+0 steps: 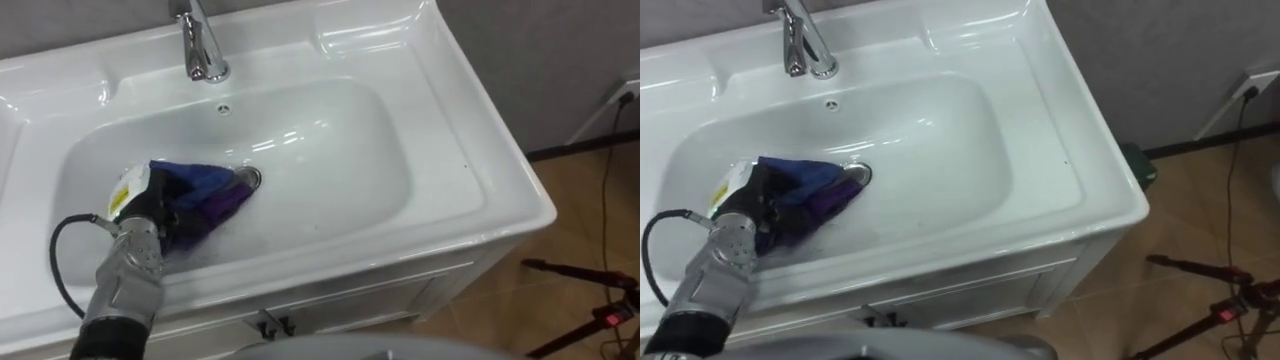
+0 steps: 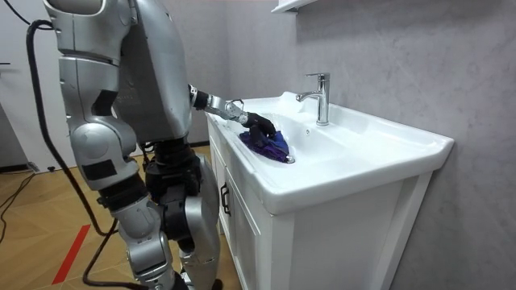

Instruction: Wipe basin

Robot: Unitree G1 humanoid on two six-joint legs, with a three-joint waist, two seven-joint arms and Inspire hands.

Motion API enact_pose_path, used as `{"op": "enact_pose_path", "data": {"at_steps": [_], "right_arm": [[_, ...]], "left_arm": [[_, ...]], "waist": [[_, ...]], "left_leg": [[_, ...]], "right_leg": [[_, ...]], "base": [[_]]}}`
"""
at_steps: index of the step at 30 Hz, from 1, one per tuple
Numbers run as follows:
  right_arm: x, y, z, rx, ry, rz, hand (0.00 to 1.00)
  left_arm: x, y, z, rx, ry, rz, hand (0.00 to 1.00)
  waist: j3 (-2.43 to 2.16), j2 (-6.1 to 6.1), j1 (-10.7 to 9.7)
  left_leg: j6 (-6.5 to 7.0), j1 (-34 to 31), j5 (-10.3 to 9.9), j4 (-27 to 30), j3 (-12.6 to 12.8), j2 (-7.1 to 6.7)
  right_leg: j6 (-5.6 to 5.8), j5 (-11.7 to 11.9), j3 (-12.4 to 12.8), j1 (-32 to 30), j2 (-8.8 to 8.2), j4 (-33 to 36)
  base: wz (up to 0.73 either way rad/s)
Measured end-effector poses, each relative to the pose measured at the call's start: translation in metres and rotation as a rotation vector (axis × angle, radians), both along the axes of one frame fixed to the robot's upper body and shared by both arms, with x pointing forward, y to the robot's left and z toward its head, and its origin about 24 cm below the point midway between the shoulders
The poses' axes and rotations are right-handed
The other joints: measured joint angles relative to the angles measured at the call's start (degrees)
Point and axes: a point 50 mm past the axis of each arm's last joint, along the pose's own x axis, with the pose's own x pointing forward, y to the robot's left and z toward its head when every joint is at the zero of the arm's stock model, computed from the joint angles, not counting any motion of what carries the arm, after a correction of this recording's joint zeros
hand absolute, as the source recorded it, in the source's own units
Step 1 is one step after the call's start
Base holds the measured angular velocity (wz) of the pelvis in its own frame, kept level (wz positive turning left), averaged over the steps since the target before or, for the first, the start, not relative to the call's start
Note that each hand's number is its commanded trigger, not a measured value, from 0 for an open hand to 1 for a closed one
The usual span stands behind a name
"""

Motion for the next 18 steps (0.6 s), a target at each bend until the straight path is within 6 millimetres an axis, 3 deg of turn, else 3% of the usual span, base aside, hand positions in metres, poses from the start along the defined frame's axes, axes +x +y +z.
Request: {"op": "enact_pose_path", "data": {"at_steps": [7, 14, 18], "right_arm": [[-0.004, 0.010, -0.003, 0.035, 0.045, 0.041, 0.00], [0.000, 0.020, -0.005, 0.064, 0.041, 0.049, 0.00], [0.002, 0.021, -0.006, 0.073, 0.039, 0.052, 0.00]], "left_arm": [[0.010, -0.019, 0.002, -0.039, 0.005, -0.068, 1.00], [0.031, -0.044, 0.010, -0.065, 0.003, -0.185, 1.00], [0.033, -0.052, 0.011, 0.048, 0.012, -0.275, 1.00]], "waist": [[0.06, -0.26, -1.92], [0.74, -1.27, -4.07], [0.76, -1.16, -4.64]], "left_leg": [[0.01, 0.41, 0.00, -0.44, 1.54, 0.00], [0.01, 1.02, 0.01, -1.22, 4.26, 0.21], [0.03, 1.21, 0.01, -1.10, 4.52, 0.19]], "right_leg": [[0.21, 0.08, 0.93, -0.05, -0.07, -0.11], [0.50, 0.22, 2.57, -0.32, -0.02, -0.08], [0.65, 0.32, 2.97, -0.25, -0.04, 0.11]], "base": [[-0.07], [-0.11], [-0.02]]}}
